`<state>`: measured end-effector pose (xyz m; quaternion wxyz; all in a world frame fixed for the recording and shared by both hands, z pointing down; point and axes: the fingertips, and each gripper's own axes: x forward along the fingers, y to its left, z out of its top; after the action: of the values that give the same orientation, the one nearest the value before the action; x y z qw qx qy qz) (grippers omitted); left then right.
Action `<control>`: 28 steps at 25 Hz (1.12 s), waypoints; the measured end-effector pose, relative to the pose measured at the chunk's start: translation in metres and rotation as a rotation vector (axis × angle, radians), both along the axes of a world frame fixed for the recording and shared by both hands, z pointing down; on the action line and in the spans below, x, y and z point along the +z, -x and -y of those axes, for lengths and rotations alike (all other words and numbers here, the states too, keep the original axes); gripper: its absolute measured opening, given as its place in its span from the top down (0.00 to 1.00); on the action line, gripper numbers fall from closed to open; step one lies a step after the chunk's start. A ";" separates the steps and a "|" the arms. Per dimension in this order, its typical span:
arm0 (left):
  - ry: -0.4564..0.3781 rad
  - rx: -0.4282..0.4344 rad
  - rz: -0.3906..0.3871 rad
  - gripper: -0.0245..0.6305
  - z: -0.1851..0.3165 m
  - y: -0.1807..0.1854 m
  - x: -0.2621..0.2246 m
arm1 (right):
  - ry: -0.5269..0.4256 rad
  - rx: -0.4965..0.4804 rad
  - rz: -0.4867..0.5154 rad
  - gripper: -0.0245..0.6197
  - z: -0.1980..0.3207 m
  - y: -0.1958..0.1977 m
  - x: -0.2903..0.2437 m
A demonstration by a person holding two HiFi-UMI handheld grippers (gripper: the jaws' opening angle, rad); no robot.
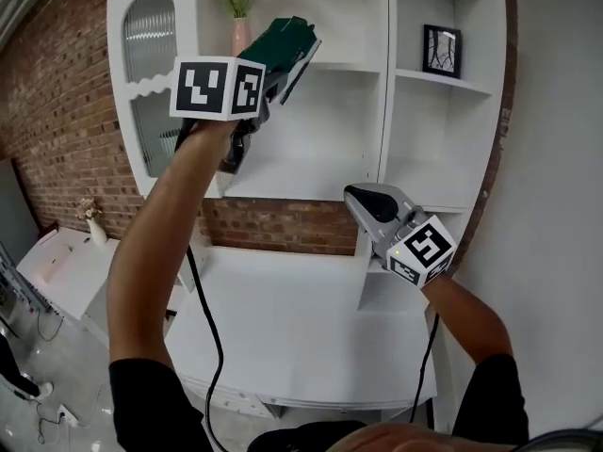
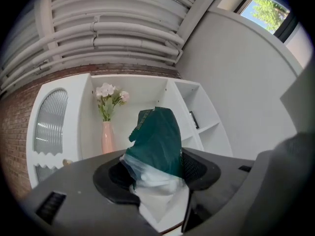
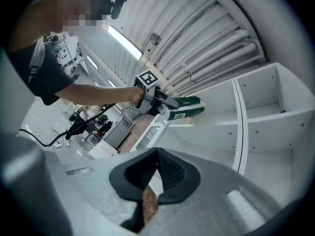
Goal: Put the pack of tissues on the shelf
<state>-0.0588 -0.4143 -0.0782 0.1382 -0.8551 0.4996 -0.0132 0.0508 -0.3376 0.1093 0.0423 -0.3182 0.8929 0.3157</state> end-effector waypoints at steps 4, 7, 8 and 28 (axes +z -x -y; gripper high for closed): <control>0.016 -0.097 0.036 0.59 0.037 -0.003 -0.032 | -0.003 -0.040 -0.060 0.96 0.016 -0.008 0.007; 0.049 -0.123 0.069 0.59 0.062 -0.014 -0.047 | -0.004 -0.054 -0.087 0.96 0.026 -0.015 0.010; 0.065 -0.127 0.079 0.59 0.071 -0.017 -0.052 | -0.005 -0.054 -0.090 0.96 0.030 -0.017 0.010; 0.188 -0.140 0.155 0.42 0.163 -0.034 -0.063 | -0.077 -0.008 -0.086 0.96 0.044 -0.049 -0.004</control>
<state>-0.0247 -0.5772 -0.1413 0.0943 -0.8238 0.5422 -0.1356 0.0994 -0.3812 0.1054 0.0175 -0.2987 0.8824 0.3630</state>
